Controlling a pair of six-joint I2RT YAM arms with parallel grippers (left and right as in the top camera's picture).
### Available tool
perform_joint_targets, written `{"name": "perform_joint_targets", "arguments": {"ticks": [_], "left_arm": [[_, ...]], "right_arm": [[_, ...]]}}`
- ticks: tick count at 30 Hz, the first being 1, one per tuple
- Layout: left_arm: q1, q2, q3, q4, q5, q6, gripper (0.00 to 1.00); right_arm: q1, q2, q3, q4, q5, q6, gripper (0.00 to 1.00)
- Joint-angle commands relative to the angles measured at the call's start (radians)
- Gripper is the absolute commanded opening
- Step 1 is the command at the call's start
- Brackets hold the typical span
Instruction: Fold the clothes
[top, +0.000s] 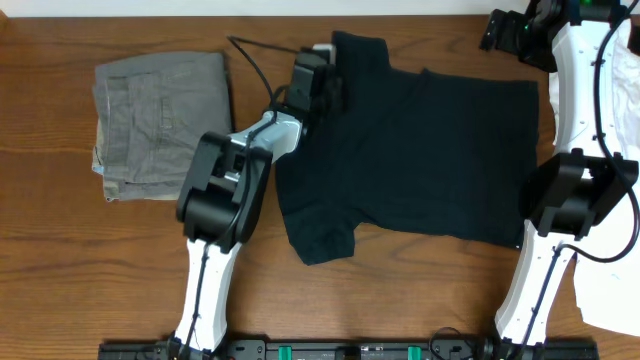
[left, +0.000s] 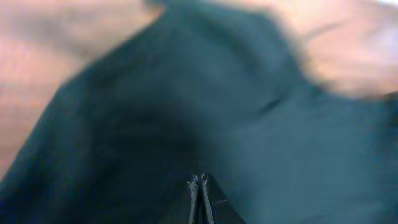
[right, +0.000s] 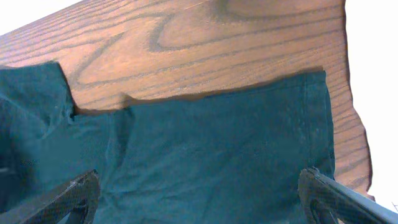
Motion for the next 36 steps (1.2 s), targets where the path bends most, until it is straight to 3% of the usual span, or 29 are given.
{"name": "perform_joint_targets", "arguments": {"ticks": [1, 14, 21, 24, 29, 33, 36], "left_arm": [[0.040, 0.035, 0.019, -0.026, -0.067, 0.026, 0.06], [0.101, 0.009, 0.019, -0.182, -0.064, 0.053, 0.06], [0.087, -0.206, 0.019, -0.218, -0.064, 0.055, 0.06], [0.087, -0.375, 0.019, -0.338, -0.064, 0.039, 0.06], [0.087, -0.699, 0.019, -0.688, -0.064, 0.039, 0.08], [0.088, -0.880, 0.019, -0.898, -0.065, 0.040, 0.16], [0.088, -0.982, 0.019, -1.012, -0.065, 0.040, 0.21]], "right_arm": [[-0.001, 0.001, -0.003, -0.001, -0.004, 0.008, 0.99], [0.000, 0.001, -0.003, -0.001, -0.004, 0.008, 0.99], [0.000, 0.001, -0.003, -0.001, -0.004, 0.008, 0.99], [0.000, 0.001, -0.003, -0.001, -0.004, 0.008, 0.99], [0.000, 0.001, -0.003, -0.001, -0.004, 0.008, 0.99], [0.000, 0.001, -0.003, -0.002, -0.033, 0.028, 0.99], [0.000, 0.001, -0.002, -0.066, -0.186, 0.035, 0.99]]}}
